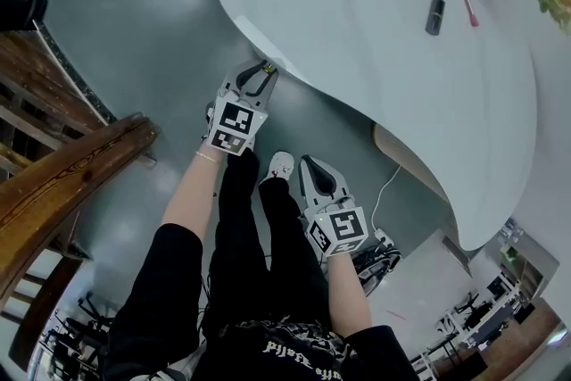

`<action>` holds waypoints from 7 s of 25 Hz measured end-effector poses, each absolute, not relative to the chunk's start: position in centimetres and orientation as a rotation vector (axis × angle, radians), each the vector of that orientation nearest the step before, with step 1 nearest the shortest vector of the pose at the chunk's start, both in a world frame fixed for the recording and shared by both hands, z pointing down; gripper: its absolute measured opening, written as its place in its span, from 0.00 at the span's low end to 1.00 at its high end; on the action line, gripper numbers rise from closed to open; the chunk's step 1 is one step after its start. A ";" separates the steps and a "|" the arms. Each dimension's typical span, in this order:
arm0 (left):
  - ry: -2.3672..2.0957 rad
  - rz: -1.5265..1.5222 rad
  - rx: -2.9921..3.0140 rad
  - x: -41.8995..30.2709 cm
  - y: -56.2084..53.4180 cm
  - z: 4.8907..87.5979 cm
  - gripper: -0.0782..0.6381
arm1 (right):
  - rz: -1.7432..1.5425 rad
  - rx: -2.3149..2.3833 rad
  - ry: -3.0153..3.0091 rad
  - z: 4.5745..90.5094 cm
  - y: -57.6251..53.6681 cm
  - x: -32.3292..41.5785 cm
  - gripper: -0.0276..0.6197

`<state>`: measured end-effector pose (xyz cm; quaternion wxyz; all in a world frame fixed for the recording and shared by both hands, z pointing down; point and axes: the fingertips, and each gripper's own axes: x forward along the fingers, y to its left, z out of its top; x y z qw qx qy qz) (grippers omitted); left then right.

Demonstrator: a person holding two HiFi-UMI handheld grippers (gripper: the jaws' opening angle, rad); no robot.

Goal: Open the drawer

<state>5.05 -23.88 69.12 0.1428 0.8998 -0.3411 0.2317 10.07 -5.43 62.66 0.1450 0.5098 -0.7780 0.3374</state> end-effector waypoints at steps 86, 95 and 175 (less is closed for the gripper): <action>-1.030 0.773 2.442 -4.4 -13.2 69.8 0.27 | 0.952 1.393 -2.289 57.8 -3.1 5.4 0.08; -1.026 0.801 2.423 -4.9 -12.9 69.5 0.27 | 0.946 1.385 -2.303 57.4 -3.3 4.3 0.08; -0.876 0.596 2.349 -3.2 -4.2 51.3 0.46 | 0.838 1.524 -2.355 46.1 -4.3 6.5 0.08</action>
